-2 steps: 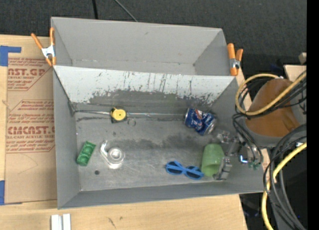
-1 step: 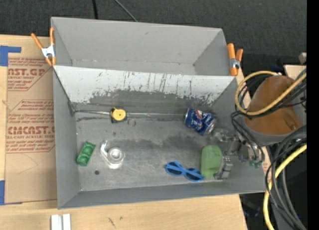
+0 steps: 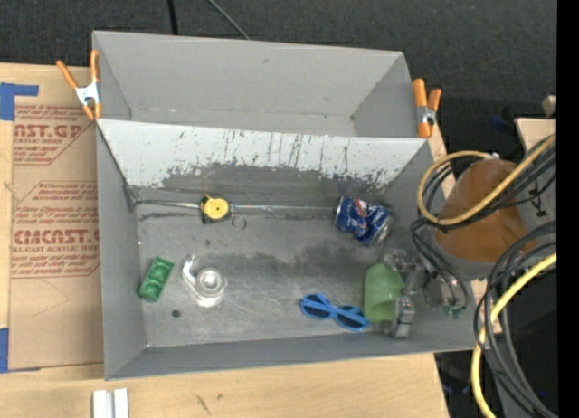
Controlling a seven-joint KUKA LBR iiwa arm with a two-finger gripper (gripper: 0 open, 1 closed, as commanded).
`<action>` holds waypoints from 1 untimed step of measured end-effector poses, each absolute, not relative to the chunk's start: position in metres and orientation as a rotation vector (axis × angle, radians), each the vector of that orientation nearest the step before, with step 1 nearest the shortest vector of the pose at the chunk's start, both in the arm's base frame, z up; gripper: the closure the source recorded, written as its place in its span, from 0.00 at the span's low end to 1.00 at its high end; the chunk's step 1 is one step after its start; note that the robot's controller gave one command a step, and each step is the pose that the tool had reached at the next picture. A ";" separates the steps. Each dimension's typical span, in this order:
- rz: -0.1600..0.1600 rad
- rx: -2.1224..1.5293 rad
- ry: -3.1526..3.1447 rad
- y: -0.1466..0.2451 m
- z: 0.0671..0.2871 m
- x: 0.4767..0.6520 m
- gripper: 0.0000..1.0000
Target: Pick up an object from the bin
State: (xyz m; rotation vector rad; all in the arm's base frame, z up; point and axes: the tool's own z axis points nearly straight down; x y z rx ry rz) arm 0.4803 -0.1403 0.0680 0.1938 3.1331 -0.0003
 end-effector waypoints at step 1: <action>-0.002 0.193 3.129 -0.140 0.069 0.482 0.00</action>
Offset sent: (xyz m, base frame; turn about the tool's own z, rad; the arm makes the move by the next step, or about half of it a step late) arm 0.0000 0.0000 0.0000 0.0000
